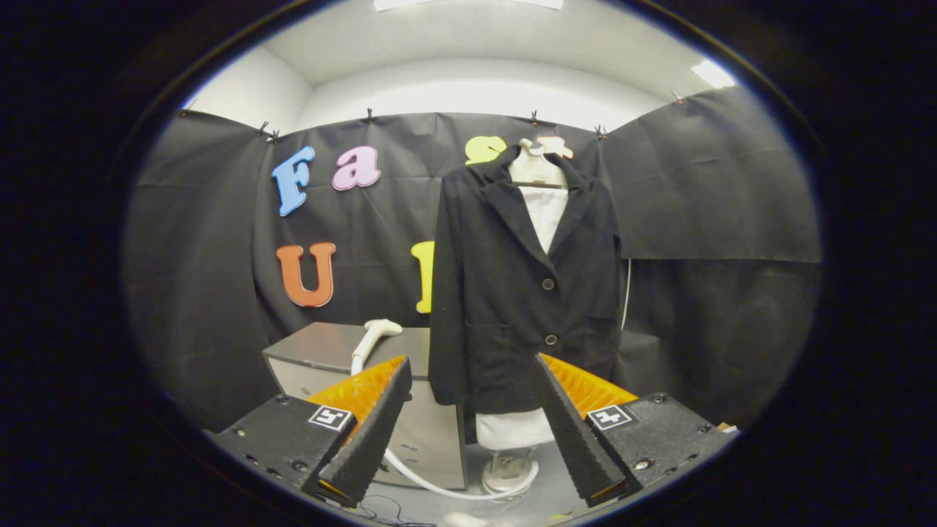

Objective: Iron the clothes twice with a garment steamer, once on the left side and once on the right side.

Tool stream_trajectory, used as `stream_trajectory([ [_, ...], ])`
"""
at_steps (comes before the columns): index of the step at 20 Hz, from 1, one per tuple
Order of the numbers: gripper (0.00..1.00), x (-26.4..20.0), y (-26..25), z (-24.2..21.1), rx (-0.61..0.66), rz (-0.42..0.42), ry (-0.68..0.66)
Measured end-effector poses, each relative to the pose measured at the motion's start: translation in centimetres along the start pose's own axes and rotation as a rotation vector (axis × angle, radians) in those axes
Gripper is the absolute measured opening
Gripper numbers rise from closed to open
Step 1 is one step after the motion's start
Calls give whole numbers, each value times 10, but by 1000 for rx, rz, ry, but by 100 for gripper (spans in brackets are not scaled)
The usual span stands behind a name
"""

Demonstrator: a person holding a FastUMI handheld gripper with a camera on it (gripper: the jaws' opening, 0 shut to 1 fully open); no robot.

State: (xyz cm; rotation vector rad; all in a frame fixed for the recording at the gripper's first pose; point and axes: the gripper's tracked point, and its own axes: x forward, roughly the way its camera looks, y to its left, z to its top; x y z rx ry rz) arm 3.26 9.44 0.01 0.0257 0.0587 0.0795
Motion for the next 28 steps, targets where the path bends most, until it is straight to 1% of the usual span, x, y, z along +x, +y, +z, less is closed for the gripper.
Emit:
stream_trajectory([
  [6, 100, 64, 50, 14, 22, 50, 30],
  [12, 100, 133, 119, 2, 13, 133, 110],
  [14, 100, 157, 140, -5, -20, 148, 142],
  [20, 100, 228, 199, -41, -62, 194, 257],
  [24, 100, 272, 226, -65, -78, 194, 330],
  [26, 100, 292, 231, -80, -86, 174, 372],
  [28, 100, 309, 237, -96, -65, 166, 423],
])
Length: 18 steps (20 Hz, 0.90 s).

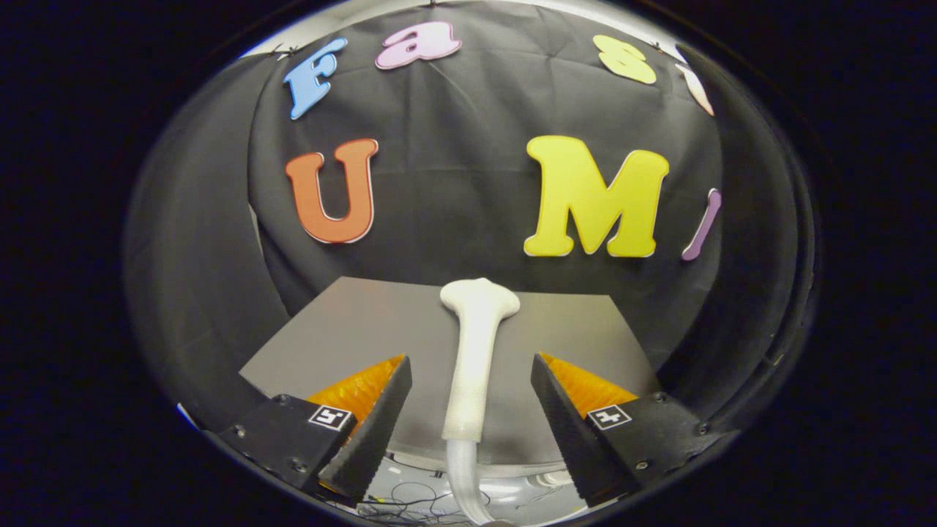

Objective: Iron the clothes twice with a garment steamer, once on the left side and once on the right side.

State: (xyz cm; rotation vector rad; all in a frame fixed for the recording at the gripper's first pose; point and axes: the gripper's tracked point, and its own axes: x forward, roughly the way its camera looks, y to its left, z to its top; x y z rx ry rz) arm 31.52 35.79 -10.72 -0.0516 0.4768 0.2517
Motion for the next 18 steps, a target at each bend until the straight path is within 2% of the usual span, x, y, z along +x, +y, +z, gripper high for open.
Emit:
stream_trajectory([
  [4, 100, 35, 2, -21, 41, 1, 111],
  [6, 95, 45, 3, -25, 44, -6, 143],
  [7, 90, 48, 2, -26, 44, -12, 150],
  [12, 76, 65, -2, -30, 44, -48, 191],
  [16, 54, 70, -8, -28, 93, -74, 236],
  [18, 52, 70, -6, -28, 93, -75, 275],
])
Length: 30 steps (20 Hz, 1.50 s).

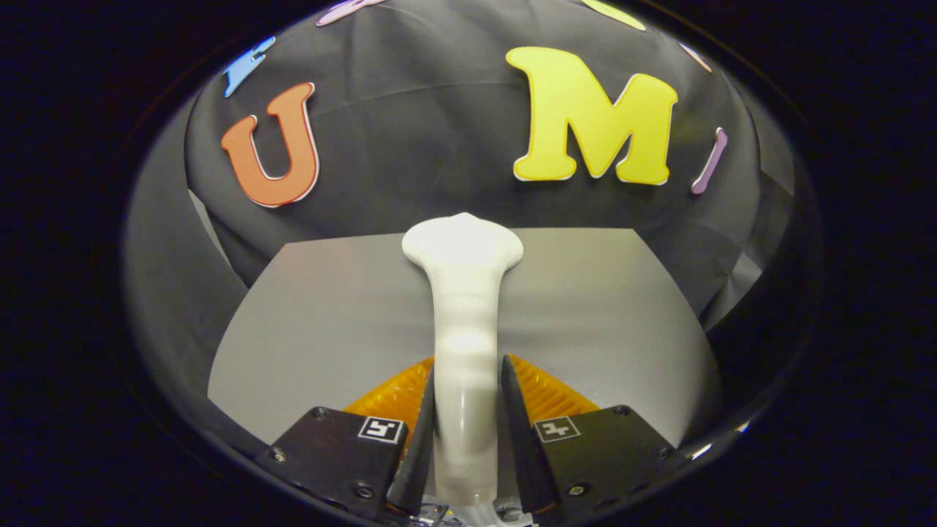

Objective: Iron the clothes twice with a garment steamer, once on the left side and once on the right side.

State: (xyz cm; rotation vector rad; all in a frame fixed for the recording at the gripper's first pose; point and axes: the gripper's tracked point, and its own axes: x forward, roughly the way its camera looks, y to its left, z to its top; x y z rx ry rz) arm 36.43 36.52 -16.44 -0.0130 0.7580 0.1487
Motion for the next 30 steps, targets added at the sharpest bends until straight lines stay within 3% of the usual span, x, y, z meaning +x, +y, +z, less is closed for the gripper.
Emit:
stream_trajectory([
  [3, 51, 1, 1, -1, -19, -1, 34],
  [7, 39, 1, 5, 2, -29, 28, 19],
  [16, 34, -17, 3, -7, 12, 124, -74],
  [22, 34, -84, -7, 3, 8, 207, -263],
  [30, 34, -214, -33, 28, 38, 322, -494],
])
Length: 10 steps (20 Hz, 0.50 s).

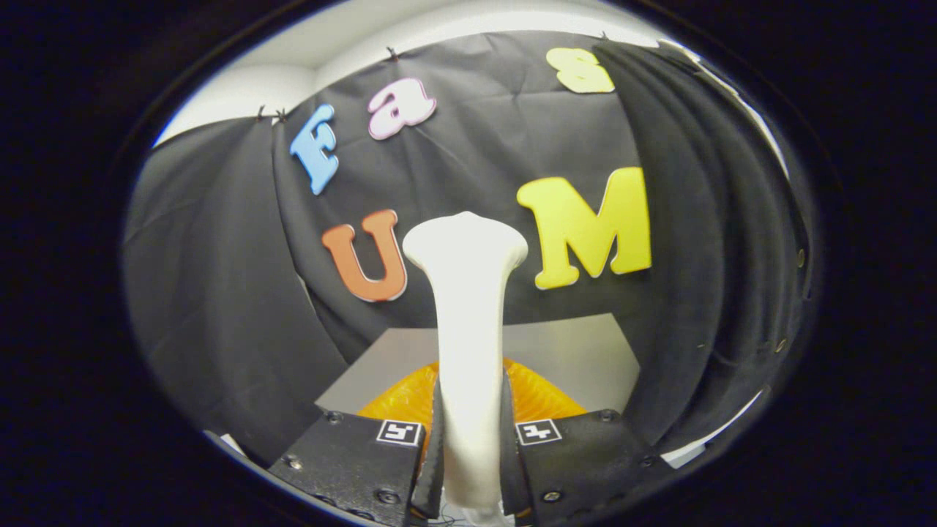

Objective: Iron the clothes twice with a garment steamer, once on the left side and once on the right side.

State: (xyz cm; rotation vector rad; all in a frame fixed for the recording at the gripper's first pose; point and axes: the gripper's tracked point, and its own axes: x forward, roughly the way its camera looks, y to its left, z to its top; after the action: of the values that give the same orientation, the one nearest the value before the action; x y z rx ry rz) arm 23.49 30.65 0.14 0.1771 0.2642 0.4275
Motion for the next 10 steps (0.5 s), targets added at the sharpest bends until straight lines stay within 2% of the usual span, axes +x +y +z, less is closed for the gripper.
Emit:
stream_trajectory([
  [4, 34, -63, -10, 40, 41, 17, -123],
  [10, 34, -139, -45, 86, 42, -60, -300],
])
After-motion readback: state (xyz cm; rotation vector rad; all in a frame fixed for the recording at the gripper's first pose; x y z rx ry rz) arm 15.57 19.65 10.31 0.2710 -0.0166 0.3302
